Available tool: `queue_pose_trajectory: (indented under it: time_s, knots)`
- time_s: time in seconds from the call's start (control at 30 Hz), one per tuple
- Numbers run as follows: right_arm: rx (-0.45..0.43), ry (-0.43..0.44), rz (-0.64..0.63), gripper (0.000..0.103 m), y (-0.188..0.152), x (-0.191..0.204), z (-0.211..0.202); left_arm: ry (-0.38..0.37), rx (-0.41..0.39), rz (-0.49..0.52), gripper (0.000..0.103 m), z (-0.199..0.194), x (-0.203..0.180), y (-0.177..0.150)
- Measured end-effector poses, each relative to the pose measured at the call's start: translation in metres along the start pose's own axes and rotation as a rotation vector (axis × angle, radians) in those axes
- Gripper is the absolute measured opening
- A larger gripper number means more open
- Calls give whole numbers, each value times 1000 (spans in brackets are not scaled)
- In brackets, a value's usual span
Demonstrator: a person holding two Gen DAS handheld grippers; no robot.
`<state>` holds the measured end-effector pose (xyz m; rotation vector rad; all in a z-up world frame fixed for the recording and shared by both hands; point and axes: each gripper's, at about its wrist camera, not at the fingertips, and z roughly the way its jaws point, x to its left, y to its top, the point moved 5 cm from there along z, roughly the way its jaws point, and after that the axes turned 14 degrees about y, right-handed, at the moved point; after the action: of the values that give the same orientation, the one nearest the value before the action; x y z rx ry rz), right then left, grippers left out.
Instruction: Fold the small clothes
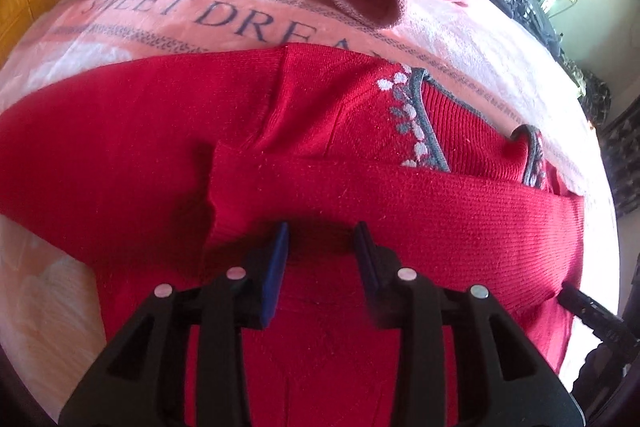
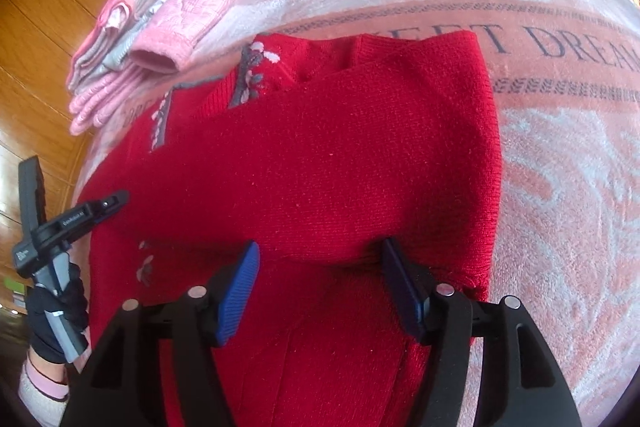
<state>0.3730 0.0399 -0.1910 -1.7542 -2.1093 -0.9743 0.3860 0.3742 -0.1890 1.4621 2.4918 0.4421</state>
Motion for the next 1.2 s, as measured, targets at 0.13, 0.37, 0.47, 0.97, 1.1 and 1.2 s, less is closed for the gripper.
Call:
queue_pose_trajectory:
  time_s: [0.13, 0.37, 0.47, 0.97, 1.1, 1.2]
  knots:
    - [-24, 40, -11, 66, -9, 24, -20, -55, 11, -76, 43, -24, 32, 1]
    - [59, 94, -141, 69, -58, 85, -20, 10, -26, -263, 54, -58, 189, -31]
    - [83, 92, -186, 69, -74, 103, -12, 100, -33, -369, 54, -61, 268, -45]
    - [125, -10, -133, 69, -90, 95, 20, 35, -116, -807, 52, -35, 469, -21]
    - [113, -21, -137, 70, -90, 96, 21, 22, -138, -832, 53, -25, 479, -5]
    - [108, -11, -130, 74, -90, 95, 23, 10, -150, -846, 54, -21, 487, 2]
